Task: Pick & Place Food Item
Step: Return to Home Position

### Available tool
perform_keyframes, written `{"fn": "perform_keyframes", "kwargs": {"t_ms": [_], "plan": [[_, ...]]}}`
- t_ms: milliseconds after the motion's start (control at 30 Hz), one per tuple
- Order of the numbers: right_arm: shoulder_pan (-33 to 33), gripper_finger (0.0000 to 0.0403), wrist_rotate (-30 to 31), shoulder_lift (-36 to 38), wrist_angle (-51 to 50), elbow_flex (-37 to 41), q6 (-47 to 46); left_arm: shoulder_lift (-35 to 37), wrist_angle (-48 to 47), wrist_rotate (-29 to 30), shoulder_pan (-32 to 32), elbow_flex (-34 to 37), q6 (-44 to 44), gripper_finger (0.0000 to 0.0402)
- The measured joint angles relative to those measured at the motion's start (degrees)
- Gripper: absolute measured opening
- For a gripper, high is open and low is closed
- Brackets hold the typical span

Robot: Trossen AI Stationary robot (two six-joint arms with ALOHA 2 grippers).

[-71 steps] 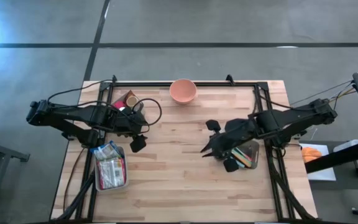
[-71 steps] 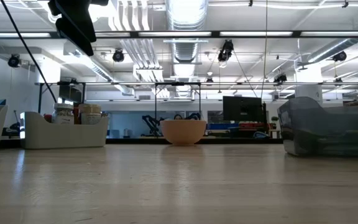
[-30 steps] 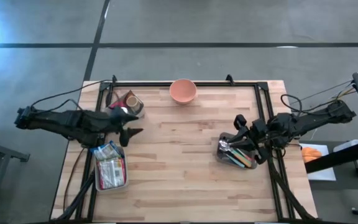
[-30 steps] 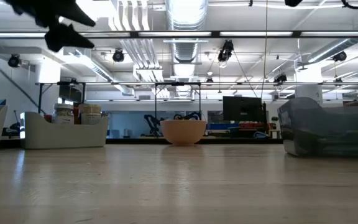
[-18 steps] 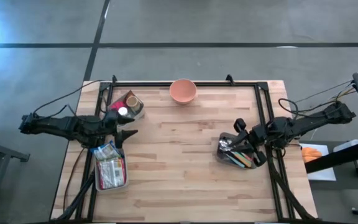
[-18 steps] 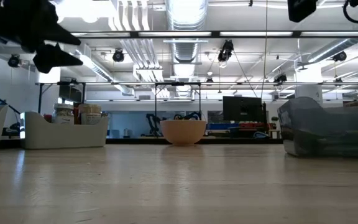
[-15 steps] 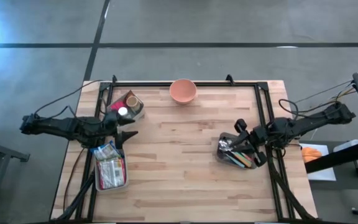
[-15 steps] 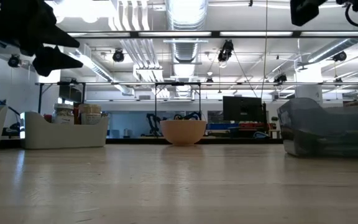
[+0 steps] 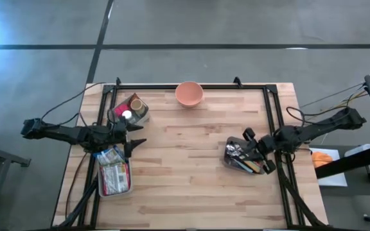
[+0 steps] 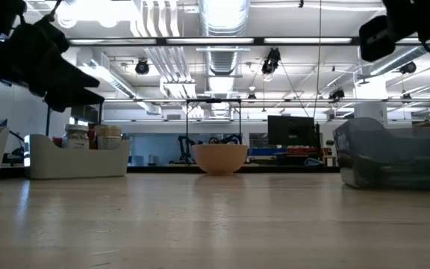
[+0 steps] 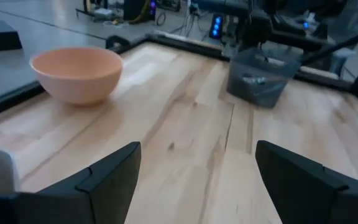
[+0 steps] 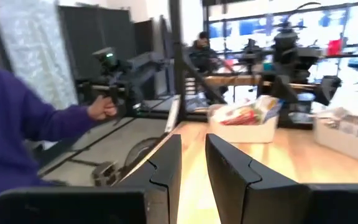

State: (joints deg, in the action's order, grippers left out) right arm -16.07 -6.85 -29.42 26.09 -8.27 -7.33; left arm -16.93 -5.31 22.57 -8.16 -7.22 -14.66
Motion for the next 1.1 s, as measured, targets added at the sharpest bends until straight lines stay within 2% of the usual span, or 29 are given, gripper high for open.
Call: {"fn": "perform_keyframes", "kwargs": {"t_ms": [167,467,633,1100], "plan": [[-0.05,0.0073,-6.99,0.17,4.15,3.71,-0.05,-0.02,1.10,-4.21,0.00,2.37,0.70,0.0323],[0.00,0.0073,-8.42,0.17,8.22,7.78,0.36,1.00,8.27,-9.81,0.02,6.99,4.26,0.0323],[-0.05,0.0073,-11.67,0.15,8.17,7.75,2.50,1.25,9.10,-10.01,0.02,6.99,7.01,0.0323],[3.92,0.0073,-11.67,6.42,6.66,7.75,2.13,0.94,8.32,-8.69,0.05,7.04,7.19,0.0324]]}}
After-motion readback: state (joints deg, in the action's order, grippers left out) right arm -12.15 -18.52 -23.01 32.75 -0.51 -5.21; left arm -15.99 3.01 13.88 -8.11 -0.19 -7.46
